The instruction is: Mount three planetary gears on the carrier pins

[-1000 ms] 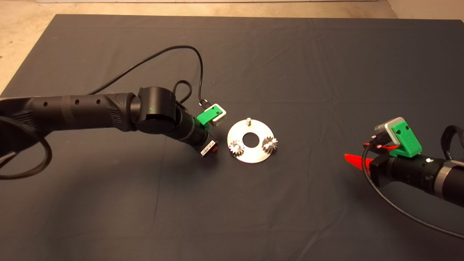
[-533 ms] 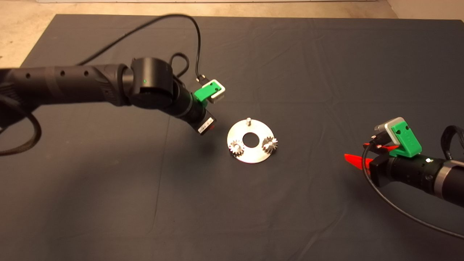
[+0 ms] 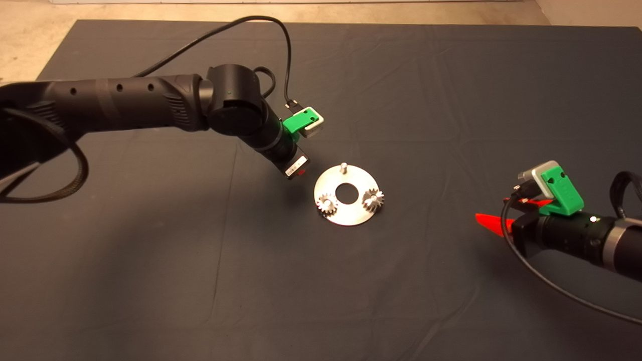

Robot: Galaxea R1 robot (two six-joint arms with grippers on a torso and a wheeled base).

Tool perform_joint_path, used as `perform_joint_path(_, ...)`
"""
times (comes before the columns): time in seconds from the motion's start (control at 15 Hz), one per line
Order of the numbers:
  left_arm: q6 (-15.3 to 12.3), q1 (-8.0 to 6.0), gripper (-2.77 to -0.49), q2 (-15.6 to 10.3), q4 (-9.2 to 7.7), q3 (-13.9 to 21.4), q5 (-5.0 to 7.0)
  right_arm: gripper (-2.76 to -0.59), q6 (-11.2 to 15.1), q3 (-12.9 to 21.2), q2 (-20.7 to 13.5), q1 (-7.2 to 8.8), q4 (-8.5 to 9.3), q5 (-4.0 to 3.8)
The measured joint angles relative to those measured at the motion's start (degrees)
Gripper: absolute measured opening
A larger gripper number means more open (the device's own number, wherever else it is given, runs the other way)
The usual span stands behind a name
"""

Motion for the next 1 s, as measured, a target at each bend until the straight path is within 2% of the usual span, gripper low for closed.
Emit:
perform_joint_path(0.13,0.15,0.00,-2.62,-0.05,-1.18,-0.05,0.03,-1.73,-0.80,0.00,-0.11,3.17,2.36,-0.13)
perform_joint_path(0.2,0.15,0.00,-2.62,0.00,-1.26,-0.05,0.11,-1.73,-0.92,0.00,-0.09,3.63,2.67,-0.13)
perform_joint_path(0.4,0.15,0.00,-2.62,0.17,-1.30,-0.07,0.33,-1.73,-0.94,0.00,-0.21,3.57,3.33,-0.11)
perform_joint_path(0.6,0.19,0.00,-2.62,0.79,-2.17,1.00,0.39,-1.73,-0.94,0.00,-0.60,3.35,3.48,0.11)
perform_joint_path(0.73,0.15,0.02,-2.62,1.29,-2.53,2.35,0.63,-1.73,-0.92,0.02,-2.18,1.41,3.46,0.98)
perform_joint_path(0.87,0.09,-0.02,-2.62,1.74,-2.55,3.58,0.68,-1.73,-0.96,0.02,-3.19,-3.65,3.59,2.21)
perform_joint_path(0.93,0.06,0.02,-2.62,2.26,-2.55,4.24,0.63,-1.73,-1.09,0.02,-4.29,-5.17,3.97,2.96)
perform_joint_path(1.0,0.01,0.01,-2.62,2.58,-2.57,4.95,0.59,-1.73,-1.11,0.05,-6.15,-5.30,3.91,3.25)
